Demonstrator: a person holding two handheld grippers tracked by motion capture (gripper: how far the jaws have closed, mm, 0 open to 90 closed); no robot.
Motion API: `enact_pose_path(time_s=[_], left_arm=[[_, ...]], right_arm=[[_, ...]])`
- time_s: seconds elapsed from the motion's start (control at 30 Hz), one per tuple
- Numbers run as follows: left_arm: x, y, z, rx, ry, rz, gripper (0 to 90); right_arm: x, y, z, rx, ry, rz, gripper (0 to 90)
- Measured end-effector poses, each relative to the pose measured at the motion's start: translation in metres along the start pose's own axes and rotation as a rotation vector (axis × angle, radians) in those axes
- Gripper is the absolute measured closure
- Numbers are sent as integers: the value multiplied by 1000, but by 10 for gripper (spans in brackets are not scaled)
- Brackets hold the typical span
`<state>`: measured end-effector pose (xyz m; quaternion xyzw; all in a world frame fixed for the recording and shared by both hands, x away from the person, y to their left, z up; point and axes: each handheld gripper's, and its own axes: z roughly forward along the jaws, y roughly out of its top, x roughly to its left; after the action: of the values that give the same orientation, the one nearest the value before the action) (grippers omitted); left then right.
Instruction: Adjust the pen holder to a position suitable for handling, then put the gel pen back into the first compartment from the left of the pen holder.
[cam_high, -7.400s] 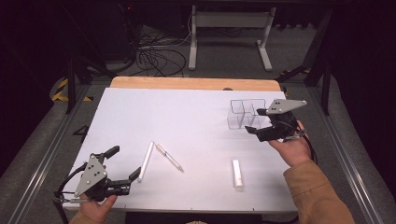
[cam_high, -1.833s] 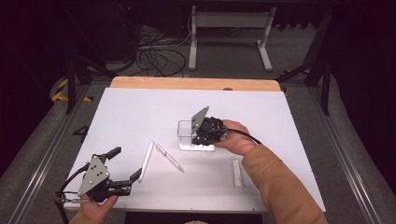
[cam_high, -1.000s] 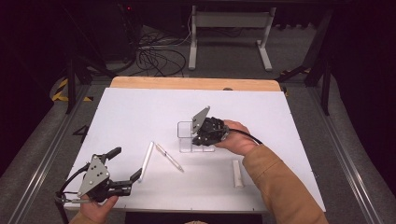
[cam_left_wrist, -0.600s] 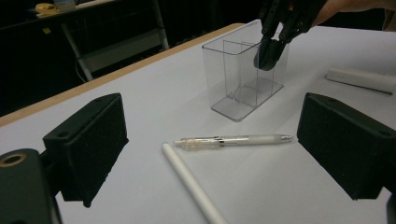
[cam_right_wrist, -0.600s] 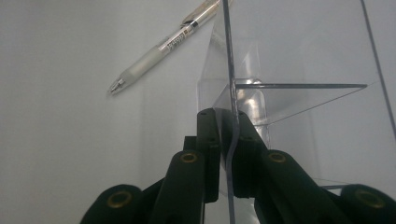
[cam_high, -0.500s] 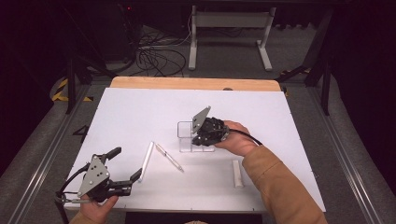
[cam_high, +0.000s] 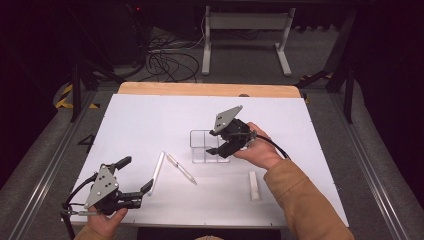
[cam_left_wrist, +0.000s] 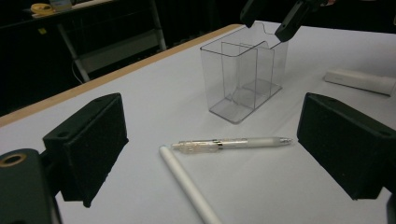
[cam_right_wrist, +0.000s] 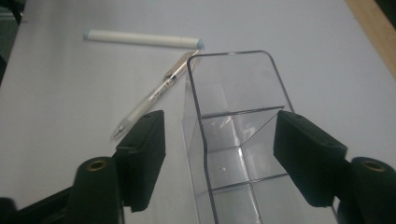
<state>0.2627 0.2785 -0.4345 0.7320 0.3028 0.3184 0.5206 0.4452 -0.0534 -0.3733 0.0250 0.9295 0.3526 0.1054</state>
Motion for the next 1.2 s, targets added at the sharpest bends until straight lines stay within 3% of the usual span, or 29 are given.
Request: enact_pose_path(time_s=[0.1,0.3,0.5,0.8,1.0,1.2], left_arm=[[0,0,0,-3,2,3,90],[-1,0,-1,3,5,0,90],[-1,0,-2,-2,10,2,90],[0,0,-3,-4,11,4,90],[0,0,-3,-5,12,4,90],[-1,0,-4,-4,11,7,90]], right_arm=[[2,0,-7,-35,-18,20,284],[8,-1,-14,-68,-46,33,275],[26,1,-20,-132,-91,66,269],[48,6,-25,-215,-85,107,186],[55,8,-21,-197,-94,119,99],[59,8,-21,-226,-98,146,24]])
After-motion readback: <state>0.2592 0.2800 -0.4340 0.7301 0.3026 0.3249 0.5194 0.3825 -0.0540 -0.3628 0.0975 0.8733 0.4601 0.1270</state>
